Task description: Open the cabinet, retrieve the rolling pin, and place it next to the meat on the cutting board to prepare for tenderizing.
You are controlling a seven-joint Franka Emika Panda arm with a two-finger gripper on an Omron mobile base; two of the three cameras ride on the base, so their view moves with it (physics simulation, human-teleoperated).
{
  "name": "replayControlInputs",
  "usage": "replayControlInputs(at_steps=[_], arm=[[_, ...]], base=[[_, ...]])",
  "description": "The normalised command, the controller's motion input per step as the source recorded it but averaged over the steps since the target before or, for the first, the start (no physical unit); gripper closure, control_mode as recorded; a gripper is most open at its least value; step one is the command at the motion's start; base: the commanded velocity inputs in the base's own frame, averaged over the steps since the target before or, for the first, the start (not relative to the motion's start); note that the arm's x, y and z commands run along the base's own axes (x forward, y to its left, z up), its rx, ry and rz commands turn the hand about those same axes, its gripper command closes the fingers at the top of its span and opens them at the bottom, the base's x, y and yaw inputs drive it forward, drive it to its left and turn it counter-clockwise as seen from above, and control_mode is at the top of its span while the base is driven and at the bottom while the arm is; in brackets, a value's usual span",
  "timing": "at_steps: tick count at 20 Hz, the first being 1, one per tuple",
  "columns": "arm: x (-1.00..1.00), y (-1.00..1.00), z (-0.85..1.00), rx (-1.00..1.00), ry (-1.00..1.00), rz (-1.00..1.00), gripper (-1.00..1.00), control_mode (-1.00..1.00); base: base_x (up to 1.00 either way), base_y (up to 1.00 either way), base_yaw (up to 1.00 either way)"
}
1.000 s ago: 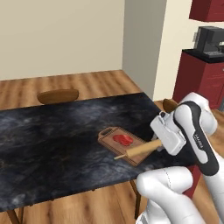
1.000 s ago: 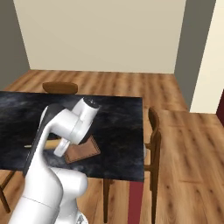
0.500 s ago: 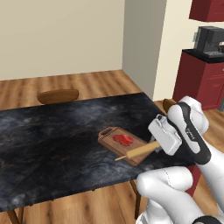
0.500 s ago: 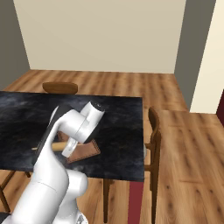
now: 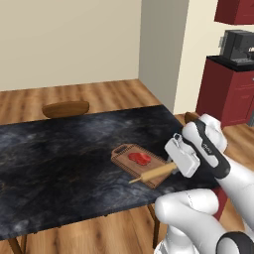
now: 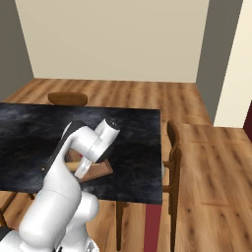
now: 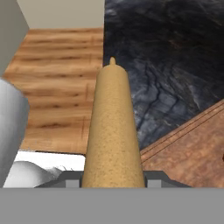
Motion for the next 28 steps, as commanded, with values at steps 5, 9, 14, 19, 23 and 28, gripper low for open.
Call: replayControlInputs(at_steps=[5, 9, 14, 19, 23, 28], arm=[[0.18, 0.0, -0.27, 0.0, 0.0, 0.0, 1.0, -1.0], [0.2, -0.01, -0.22, 0.0, 0.0, 0.0, 1.0, -1.0], [0.29, -0.08, -0.18, 0.0, 0.0, 0.0, 1.0, -1.0], [0.21, -0.02, -0.13, 0.0, 0.0, 0.0, 1.0, -1.0], [0.17, 0.0, -0.12, 0.0, 0.0, 0.0, 1.0, -1.0], [0.18, 0.0, -0.1, 0.0, 0.0, 0.0, 1.0, -1.0]], base=[[0.0, 0.0, 0.0], [0.0, 0.0, 0.0], [0.0, 0.0, 0.0], [0.0, 0.0, 0.0], [0.0, 0.0, 0.0], [0.0, 0.0, 0.0]])
